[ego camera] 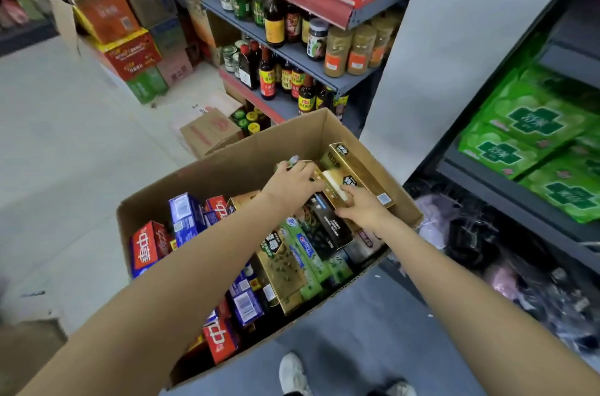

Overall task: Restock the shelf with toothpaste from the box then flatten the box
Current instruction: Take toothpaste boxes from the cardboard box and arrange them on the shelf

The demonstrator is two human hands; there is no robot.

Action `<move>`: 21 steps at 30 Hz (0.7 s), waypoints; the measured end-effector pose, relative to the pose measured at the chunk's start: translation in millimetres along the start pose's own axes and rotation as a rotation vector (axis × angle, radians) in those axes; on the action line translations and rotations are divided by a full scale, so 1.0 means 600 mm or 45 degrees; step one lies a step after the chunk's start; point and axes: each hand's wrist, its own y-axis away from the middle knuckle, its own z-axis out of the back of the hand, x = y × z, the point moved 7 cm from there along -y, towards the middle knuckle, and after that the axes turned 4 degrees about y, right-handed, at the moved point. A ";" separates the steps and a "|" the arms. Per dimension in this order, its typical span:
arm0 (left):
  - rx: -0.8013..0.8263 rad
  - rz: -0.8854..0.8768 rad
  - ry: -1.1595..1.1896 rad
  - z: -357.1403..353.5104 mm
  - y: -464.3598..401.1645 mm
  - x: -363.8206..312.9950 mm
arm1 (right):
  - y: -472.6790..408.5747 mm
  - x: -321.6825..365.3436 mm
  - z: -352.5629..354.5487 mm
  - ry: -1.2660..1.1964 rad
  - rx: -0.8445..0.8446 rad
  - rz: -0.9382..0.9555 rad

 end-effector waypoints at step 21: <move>-0.387 0.260 1.596 0.211 -0.076 -0.079 | 0.163 -0.126 0.343 -1.201 -0.400 0.049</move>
